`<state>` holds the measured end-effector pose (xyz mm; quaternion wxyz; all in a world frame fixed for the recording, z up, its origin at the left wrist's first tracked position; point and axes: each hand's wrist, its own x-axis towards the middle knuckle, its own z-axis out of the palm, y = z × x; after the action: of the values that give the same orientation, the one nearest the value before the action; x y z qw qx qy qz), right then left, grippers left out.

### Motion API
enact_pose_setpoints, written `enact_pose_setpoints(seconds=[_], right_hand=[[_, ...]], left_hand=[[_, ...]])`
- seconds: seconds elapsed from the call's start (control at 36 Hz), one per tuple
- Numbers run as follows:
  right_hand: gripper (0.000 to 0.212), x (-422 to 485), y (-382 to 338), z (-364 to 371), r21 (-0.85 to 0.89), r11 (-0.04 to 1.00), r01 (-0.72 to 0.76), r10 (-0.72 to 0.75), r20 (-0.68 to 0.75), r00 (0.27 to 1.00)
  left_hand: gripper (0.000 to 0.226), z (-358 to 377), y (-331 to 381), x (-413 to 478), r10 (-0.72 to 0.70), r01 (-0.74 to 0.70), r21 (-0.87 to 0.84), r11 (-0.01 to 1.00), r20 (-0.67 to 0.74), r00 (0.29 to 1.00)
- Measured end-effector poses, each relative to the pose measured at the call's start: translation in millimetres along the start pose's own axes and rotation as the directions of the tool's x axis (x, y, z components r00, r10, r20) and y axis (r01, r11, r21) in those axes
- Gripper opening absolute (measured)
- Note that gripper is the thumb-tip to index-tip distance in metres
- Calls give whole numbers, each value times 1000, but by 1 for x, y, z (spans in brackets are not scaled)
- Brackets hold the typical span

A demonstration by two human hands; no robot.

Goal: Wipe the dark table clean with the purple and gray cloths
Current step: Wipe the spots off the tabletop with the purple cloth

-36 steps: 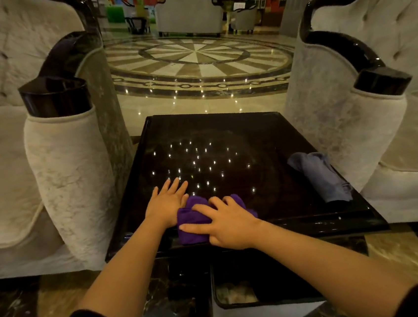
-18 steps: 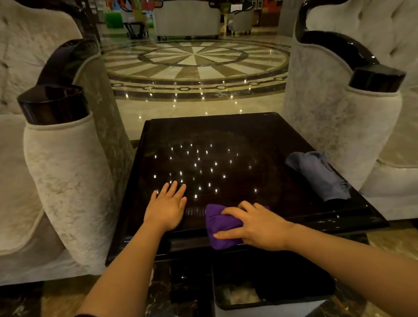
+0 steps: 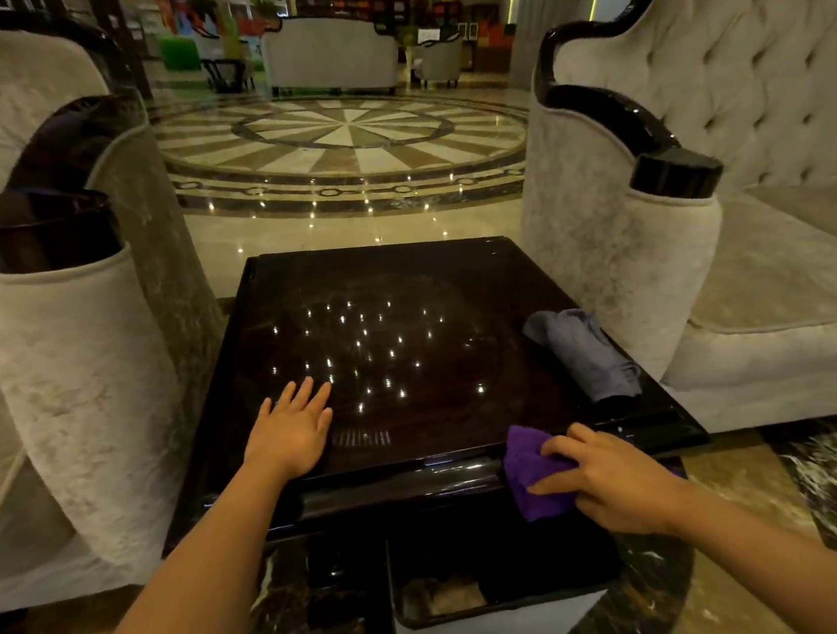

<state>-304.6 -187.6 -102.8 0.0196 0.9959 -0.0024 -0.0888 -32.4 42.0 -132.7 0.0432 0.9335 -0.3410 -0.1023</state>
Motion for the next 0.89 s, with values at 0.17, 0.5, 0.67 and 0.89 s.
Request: enact_pose_setpoints(seconds=[0.17,0.5,0.67,0.89], right_hand=[[51,-2,-13,6,18,999,44,-43,-71,997],[49,15,-14,4,362,932,-17,132,-297,946],[54,33,-7,-21,429,903,17,142,-335,932],[45,26,28,-26,264,951,-160,252,-365,896]], left_hand=[[50,1,0,1,-6,6,-9,1000,6,1000],[51,-5,5,2,-31,31,7,1000,0,1000],[49,-14,9,9,-36,37,12,999,-40,999],[50,-13,20,29,-8,8,8,1000,-28,1000]])
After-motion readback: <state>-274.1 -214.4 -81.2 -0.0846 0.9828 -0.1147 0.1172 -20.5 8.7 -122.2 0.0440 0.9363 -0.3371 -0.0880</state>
